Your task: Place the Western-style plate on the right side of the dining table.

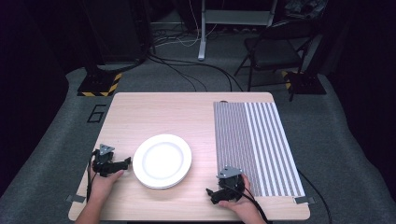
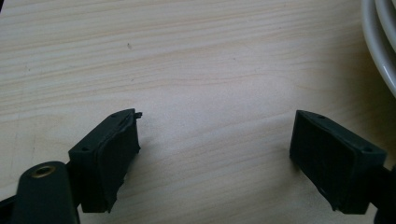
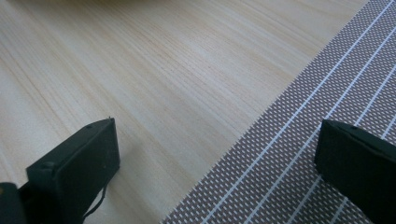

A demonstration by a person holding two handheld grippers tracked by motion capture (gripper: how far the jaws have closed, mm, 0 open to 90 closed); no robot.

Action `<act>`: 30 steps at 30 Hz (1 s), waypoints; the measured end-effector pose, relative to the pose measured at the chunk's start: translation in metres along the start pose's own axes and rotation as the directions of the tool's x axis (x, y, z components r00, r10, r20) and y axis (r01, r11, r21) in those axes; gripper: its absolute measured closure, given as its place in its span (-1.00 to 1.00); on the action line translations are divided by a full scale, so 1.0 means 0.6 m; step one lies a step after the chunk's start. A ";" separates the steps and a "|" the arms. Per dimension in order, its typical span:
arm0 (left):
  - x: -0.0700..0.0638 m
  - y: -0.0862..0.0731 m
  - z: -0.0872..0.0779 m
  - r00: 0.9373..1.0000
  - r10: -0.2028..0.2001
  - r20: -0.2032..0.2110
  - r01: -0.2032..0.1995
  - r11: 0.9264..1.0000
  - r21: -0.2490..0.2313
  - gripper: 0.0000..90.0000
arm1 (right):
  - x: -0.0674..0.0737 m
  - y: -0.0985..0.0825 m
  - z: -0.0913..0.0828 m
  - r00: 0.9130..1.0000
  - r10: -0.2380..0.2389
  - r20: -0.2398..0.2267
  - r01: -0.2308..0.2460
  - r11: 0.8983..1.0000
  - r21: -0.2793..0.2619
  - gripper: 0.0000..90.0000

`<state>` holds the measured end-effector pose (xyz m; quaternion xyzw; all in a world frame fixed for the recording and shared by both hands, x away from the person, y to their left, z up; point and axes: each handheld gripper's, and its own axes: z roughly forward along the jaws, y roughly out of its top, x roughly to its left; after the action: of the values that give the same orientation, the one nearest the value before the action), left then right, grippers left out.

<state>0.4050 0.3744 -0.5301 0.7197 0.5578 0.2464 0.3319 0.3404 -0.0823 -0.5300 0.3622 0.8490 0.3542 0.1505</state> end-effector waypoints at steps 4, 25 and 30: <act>0.001 -0.002 -0.003 1.000 -0.016 -0.005 0.016 1.000 -0.009 -0.53 | 0.000 0.000 0.000 1.000 0.000 0.002 0.000 1.000 -0.002 -1.00; -0.005 0.013 -0.044 0.987 -0.131 0.088 0.129 0.991 0.028 0.06 | 0.007 0.018 -0.029 0.991 0.125 -0.052 -0.125 0.992 -0.004 0.00; -0.006 0.017 -0.049 0.983 -0.145 0.113 0.143 0.989 0.023 0.08 | 0.000 0.022 -0.027 0.987 0.148 -0.055 -0.147 0.989 0.020 0.09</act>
<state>0.3890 0.3751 -0.5028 0.6928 0.5902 0.1761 0.3750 0.3386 -0.0839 -0.5095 0.4150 0.8266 0.3676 0.0968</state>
